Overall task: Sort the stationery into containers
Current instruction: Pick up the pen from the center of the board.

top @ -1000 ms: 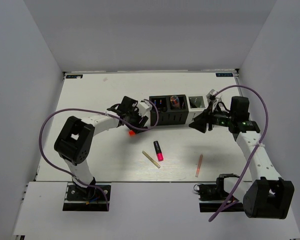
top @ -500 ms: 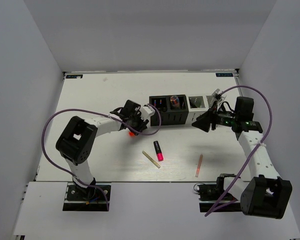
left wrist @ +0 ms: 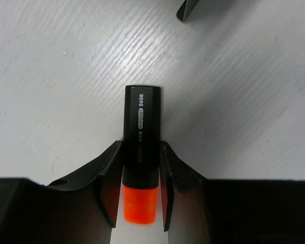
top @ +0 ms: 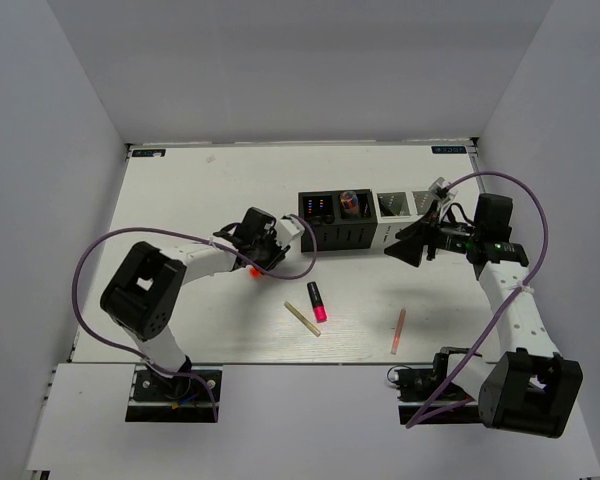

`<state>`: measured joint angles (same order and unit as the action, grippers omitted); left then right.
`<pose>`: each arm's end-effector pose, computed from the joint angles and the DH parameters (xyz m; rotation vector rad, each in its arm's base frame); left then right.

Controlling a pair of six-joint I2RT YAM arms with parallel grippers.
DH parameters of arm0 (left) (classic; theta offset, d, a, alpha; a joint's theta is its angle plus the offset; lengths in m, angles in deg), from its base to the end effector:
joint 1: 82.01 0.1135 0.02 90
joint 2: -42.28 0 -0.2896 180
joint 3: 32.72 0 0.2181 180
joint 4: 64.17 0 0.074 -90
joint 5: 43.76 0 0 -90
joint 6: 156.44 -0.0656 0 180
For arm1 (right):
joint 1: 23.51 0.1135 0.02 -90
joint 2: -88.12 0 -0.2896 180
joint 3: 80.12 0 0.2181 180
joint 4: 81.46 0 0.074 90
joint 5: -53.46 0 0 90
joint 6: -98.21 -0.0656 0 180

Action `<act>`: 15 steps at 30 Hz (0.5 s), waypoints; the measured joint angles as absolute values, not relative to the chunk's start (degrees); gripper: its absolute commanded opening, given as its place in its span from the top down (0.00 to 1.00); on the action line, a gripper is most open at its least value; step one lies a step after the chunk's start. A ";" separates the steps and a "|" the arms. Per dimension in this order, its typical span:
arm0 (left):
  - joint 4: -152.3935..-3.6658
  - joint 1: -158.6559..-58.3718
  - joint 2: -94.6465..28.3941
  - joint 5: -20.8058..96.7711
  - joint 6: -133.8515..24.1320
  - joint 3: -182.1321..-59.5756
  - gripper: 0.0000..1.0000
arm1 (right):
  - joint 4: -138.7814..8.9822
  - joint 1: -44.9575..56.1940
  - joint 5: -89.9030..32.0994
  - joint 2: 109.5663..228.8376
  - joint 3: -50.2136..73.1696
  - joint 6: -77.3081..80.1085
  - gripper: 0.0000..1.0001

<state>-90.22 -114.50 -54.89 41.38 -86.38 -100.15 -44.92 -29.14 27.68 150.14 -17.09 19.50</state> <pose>0.2702 -0.1787 0.1774 1.1565 2.2734 -0.1934 0.1905 0.0406 0.3135 -0.6918 1.8278 1.0135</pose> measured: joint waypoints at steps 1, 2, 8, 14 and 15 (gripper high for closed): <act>-90.81 -114.35 -54.64 41.42 -86.25 -100.08 1.00 | -44.83 -29.20 27.97 150.16 -17.09 19.37 0.10; -91.58 -114.15 -54.29 41.38 -85.92 -100.08 1.00 | -44.63 -29.31 28.16 150.21 -17.09 19.70 0.10; -98.50 -113.52 -50.51 39.28 -82.62 -100.10 1.00 | -42.91 -29.46 28.71 150.71 -17.02 22.19 1.00; -100.91 -114.46 -40.42 33.82 -75.89 -103.53 1.00 | -40.09 -29.66 26.53 152.63 -15.38 22.13 0.94; -100.27 -114.99 -39.24 33.14 -74.80 -104.67 1.00 | -39.91 -29.77 25.48 152.68 -15.23 21.80 0.87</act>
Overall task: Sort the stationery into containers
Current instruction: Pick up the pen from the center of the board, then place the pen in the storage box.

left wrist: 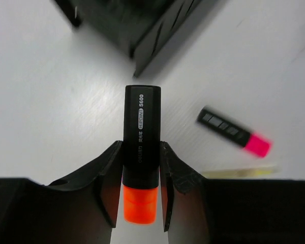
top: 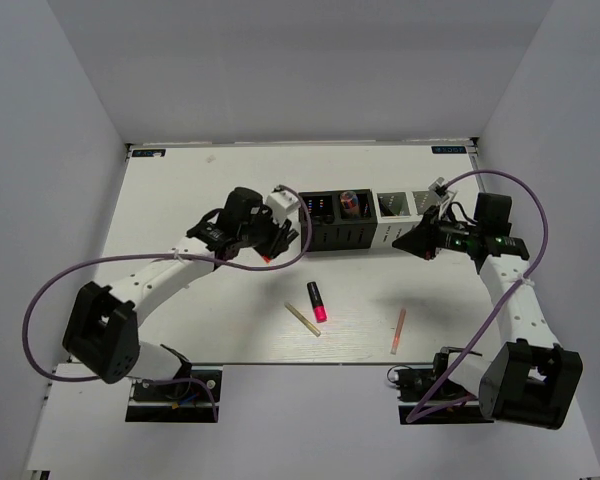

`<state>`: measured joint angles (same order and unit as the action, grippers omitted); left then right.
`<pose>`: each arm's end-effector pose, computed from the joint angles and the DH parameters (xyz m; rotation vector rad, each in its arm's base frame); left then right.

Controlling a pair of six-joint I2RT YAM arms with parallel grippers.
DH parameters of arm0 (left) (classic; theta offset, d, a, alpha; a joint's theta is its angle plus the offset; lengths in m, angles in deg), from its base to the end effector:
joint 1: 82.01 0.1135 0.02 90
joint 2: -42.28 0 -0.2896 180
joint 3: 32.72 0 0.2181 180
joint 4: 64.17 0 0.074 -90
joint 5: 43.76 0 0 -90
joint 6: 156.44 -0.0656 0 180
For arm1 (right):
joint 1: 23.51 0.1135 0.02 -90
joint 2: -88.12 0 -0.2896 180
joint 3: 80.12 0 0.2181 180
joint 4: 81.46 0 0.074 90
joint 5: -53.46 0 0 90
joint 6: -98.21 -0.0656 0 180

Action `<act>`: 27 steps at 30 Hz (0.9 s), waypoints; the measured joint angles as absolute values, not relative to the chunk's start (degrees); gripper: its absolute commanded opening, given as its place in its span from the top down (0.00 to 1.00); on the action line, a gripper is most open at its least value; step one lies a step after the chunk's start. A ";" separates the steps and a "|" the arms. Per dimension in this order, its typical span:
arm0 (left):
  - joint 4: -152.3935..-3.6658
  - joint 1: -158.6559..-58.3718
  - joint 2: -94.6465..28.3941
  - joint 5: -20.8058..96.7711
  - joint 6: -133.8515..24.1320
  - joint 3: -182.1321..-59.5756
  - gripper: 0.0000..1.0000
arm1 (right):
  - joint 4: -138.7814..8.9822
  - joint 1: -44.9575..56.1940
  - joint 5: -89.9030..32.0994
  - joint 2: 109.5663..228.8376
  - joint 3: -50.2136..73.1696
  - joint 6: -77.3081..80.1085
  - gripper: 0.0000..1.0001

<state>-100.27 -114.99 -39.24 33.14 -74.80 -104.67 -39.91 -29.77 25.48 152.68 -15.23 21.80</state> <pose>0.2341 -0.1696 0.2650 0.9484 2.1971 -0.4758 0.1977 0.0366 0.3072 -0.6544 1.9101 1.0012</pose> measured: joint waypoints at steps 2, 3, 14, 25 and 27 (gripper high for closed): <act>-97.89 -116.69 -37.51 31.92 -72.68 -106.90 1.00 | -39.98 -29.86 22.29 152.61 -15.12 20.73 0.80; -96.45 -117.78 -37.01 31.39 -71.61 -108.10 1.00 | -40.02 -29.88 20.23 152.54 -15.10 20.18 0.80; -68.71 -124.65 -51.98 27.13 -58.80 -120.36 1.00 | -47.28 -30.64 -2.57 143.95 -17.26 13.14 1.00; -57.06 -128.54 -77.24 29.34 -54.06 -146.26 1.00 | -50.34 -32.31 -9.87 143.98 -19.10 10.54 1.00; -56.21 -129.04 -80.50 30.39 -53.53 -149.37 1.00 | -50.82 -32.68 -9.87 143.98 -19.25 10.46 1.00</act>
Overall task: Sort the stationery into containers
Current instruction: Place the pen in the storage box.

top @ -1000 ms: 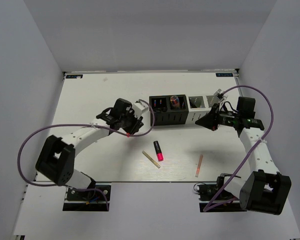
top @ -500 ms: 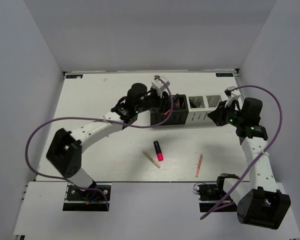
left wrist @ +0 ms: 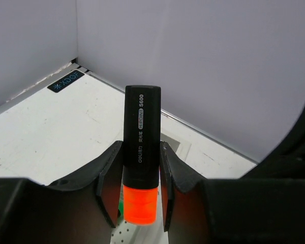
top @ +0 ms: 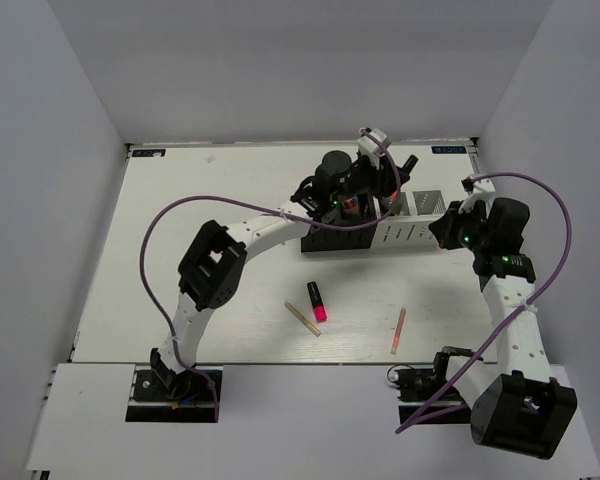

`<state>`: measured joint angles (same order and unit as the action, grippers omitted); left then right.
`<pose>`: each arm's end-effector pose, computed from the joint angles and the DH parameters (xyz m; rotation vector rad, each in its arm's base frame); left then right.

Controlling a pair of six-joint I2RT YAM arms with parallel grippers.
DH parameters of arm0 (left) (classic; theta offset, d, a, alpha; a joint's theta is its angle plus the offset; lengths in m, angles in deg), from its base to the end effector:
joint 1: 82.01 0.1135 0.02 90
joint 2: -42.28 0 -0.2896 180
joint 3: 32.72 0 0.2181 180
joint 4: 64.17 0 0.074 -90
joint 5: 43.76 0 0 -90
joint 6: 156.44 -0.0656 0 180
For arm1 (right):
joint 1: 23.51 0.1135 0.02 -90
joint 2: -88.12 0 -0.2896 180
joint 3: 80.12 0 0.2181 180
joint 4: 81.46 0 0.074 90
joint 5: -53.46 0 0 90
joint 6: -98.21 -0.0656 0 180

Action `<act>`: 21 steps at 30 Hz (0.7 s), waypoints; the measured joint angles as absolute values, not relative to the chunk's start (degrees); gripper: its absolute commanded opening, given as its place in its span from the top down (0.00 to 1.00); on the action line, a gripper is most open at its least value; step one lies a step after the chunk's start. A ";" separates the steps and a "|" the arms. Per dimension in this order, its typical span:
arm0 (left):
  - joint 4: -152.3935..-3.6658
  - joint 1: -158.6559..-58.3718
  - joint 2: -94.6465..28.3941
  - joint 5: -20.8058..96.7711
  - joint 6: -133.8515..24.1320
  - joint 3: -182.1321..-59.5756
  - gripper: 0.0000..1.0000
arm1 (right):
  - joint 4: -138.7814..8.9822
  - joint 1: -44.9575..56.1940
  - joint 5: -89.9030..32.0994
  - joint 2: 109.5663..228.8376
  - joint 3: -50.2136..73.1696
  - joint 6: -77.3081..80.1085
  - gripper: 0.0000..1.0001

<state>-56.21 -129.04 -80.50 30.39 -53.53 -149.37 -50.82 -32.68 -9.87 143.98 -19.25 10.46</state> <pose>0.3486 -0.4005 0.3381 0.6972 1.4790 -1.0299 0.1965 -0.0019 0.3149 -0.1737 1.9757 0.3398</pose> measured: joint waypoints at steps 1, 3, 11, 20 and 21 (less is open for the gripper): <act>-55.90 -129.17 -81.81 30.89 -53.31 -150.31 1.00 | -50.97 -32.90 -9.84 143.98 -19.43 10.32 1.00; -55.36 -129.43 -83.98 31.96 -52.94 -151.51 1.00 | -51.08 -33.27 -9.87 143.98 -19.80 10.26 1.00; -54.83 -129.54 -89.57 35.37 -52.11 -152.10 1.00 | -51.12 -35.21 -8.80 143.69 -20.13 9.89 1.00; -55.73 -129.50 -92.41 36.90 -51.74 -155.40 0.90 | -52.02 -37.57 -5.45 143.54 -20.87 9.23 1.00; -55.66 -129.50 -92.41 36.92 -51.72 -155.47 0.86 | -52.00 -37.86 -5.06 143.54 -20.98 9.14 0.97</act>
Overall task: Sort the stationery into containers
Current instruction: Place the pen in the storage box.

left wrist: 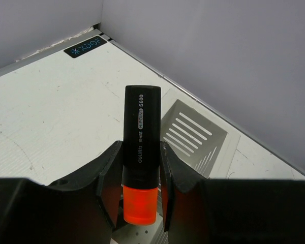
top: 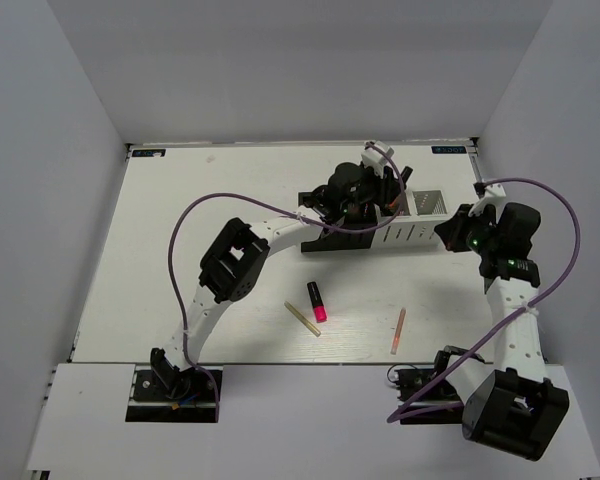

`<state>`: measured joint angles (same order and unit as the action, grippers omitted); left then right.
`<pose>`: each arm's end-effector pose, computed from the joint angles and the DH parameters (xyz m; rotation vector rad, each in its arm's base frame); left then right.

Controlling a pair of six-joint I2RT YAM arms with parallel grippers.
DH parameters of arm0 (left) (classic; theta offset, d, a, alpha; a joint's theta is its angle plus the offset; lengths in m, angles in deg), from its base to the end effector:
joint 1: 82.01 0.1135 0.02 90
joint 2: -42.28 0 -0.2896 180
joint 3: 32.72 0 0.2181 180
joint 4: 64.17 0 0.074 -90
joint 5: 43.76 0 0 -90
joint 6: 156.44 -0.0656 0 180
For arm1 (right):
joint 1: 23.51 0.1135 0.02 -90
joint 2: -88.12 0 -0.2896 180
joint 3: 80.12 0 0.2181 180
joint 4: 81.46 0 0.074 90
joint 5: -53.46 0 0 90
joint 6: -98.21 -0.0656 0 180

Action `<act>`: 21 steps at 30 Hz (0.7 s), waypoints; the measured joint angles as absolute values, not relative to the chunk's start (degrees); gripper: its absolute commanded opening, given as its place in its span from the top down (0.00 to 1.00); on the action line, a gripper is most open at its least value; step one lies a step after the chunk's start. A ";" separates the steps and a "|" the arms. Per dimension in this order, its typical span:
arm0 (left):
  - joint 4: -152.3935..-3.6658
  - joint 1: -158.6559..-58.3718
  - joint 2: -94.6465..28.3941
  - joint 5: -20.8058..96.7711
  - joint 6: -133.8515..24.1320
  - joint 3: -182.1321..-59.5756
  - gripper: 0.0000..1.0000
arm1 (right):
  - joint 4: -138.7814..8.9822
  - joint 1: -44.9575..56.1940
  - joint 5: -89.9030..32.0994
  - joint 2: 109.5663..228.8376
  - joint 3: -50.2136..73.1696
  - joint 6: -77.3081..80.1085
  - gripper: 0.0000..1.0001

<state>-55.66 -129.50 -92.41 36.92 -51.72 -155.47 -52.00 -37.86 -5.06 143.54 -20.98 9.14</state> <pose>0.3811 -0.4314 0.2660 0.6098 1.6074 -0.9537 0.1929 -0.0140 0.3097 -0.1143 1.9661 0.3798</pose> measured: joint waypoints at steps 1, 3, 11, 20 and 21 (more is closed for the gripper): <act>-55.66 -129.50 -92.41 36.92 -51.70 -155.47 0.81 | -52.00 -38.12 -4.73 143.54 -21.00 8.97 0.96; -55.80 -129.50 -92.41 37.01 -51.70 -155.44 0.75 | -52.11 -38.69 -3.88 143.54 -21.00 8.79 0.93; -56.21 -129.56 -92.41 37.49 -51.57 -155.42 0.54 | -52.33 -40.55 -0.69 143.56 -21.11 8.62 0.89; -56.78 -130.13 -92.13 37.75 -52.05 -153.32 0.43 | -52.39 -41.55 1.81 143.56 -21.96 8.60 0.81; -57.06 -130.20 -92.11 37.77 -52.18 -153.02 0.43 | -52.41 -41.55 2.07 143.56 -21.96 8.60 0.81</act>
